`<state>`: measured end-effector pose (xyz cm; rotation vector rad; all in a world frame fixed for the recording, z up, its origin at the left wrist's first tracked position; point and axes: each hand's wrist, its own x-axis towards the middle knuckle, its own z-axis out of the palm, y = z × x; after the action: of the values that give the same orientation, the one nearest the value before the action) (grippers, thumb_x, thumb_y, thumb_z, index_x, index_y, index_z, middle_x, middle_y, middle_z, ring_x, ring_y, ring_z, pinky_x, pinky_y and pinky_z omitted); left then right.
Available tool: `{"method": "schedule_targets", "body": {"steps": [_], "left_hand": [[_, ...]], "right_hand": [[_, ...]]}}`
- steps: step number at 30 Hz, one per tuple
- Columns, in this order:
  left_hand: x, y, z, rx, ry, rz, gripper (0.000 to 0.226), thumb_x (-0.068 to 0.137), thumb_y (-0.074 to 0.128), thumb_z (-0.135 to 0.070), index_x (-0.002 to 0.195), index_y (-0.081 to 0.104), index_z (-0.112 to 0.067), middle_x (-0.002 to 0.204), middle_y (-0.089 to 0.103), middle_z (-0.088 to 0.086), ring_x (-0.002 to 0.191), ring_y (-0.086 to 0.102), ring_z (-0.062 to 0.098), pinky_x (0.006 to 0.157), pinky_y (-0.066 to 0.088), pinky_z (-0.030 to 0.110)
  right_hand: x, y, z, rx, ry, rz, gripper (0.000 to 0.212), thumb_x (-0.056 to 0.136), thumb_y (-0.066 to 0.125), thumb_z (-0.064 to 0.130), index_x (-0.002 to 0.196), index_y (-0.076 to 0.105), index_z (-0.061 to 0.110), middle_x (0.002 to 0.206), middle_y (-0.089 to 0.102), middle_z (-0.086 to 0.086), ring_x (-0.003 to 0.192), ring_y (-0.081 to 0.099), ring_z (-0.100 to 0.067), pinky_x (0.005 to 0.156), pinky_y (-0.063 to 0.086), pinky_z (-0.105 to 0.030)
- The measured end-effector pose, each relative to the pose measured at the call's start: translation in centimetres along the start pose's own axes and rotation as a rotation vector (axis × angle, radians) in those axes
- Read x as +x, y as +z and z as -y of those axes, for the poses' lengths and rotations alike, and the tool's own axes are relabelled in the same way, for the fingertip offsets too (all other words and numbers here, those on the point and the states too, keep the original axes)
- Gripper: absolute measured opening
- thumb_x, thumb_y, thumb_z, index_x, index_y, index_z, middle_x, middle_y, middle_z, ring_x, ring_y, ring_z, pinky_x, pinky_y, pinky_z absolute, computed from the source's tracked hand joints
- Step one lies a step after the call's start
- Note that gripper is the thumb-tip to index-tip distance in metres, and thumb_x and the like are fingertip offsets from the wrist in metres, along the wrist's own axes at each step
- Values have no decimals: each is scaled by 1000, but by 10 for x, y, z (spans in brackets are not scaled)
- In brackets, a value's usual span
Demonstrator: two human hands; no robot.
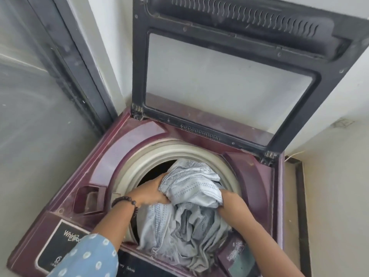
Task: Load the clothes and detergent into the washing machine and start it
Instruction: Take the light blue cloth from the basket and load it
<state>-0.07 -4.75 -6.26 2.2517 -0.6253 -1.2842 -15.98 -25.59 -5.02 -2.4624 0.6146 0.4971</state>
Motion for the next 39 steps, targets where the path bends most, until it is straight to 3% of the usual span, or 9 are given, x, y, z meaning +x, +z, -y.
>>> {"method": "schedule_targets", "body": {"steps": [4, 7, 10, 14, 24, 28, 32, 36, 39], "left_hand": [[30, 9, -6, 96, -49, 50, 93, 80, 78, -25, 151, 20, -24, 118, 58, -2, 101, 56, 15, 85, 44, 24], [52, 38, -6, 196, -101, 116, 104, 81, 72, -47, 155, 4, -20, 140, 49, 8, 116, 56, 23, 98, 47, 32], [63, 78, -5, 275, -100, 234, 109, 84, 67, -52, 155, -11, -23, 157, 23, 16, 135, 43, 31, 109, 40, 38], [63, 107, -18, 394, 29, 308, 106, 87, 64, -49, 154, -15, -28, 164, -12, 11, 151, 11, 29, 120, 24, 45], [67, 68, 2, 594, -66, 13, 95, 93, 57, -47, 156, -11, -24, 163, -20, 10, 151, -10, 31, 121, 3, 55], [60, 71, -7, 682, -24, -69, 93, 94, 55, -48, 156, -10, -22, 163, -19, 10, 151, -14, 29, 121, 0, 55], [53, 74, -26, 772, 120, -354, 85, 98, 43, -51, 155, -11, -18, 161, -25, 8, 144, -31, 23, 118, -13, 56], [48, 84, -26, 734, 242, -635, 79, 91, 32, -56, 154, 17, -10, 163, 11, 13, 150, 2, 26, 117, -3, 55], [43, 94, -24, 773, 260, -643, 80, 91, 28, -56, 155, 12, -11, 163, 7, 10, 149, 7, 26, 117, 0, 56]], "right_hand": [[20, 8, -9, -90, 94, 109, 27, 86, 49, 4, 111, 59, 9, 106, 65, -10, 97, 64, -29, 68, 42, -29], [30, 17, -15, -63, 80, 132, 54, 89, 61, 27, 138, 41, 14, 126, 56, -13, 109, 59, -28, 83, 47, -30], [32, 16, -14, 11, 55, 149, 69, 90, 62, 26, 150, 29, 18, 146, 42, -14, 131, 46, -27, 103, 40, -30], [36, 25, -18, -8, 56, 219, 80, 92, 63, 28, 155, 15, 23, 161, 18, -11, 147, 23, -22, 114, 25, -27], [37, 34, -19, -99, -46, 240, 74, 95, 59, 30, 155, 16, 24, 163, 9, -7, 150, 9, -25, 120, 19, -38], [32, 27, -14, -180, -76, 149, 69, 98, 53, 32, 155, 16, 23, 163, 9, -7, 151, 3, -28, 121, 16, -41], [22, 18, -9, -264, -95, -9, 68, 99, 47, 41, 155, 16, 20, 164, 5, -9, 151, -6, -27, 122, 9, -46], [10, 21, -9, -423, -113, -212, 74, 96, 18, 60, 156, 5, 18, 163, -9, -8, 146, -23, -26, 116, -13, -48], [3, 32, -8, -455, -95, -294, 83, 88, 4, 65, 154, 15, 18, 163, 7, -10, 145, -11, -27, 118, -9, -55]]}}
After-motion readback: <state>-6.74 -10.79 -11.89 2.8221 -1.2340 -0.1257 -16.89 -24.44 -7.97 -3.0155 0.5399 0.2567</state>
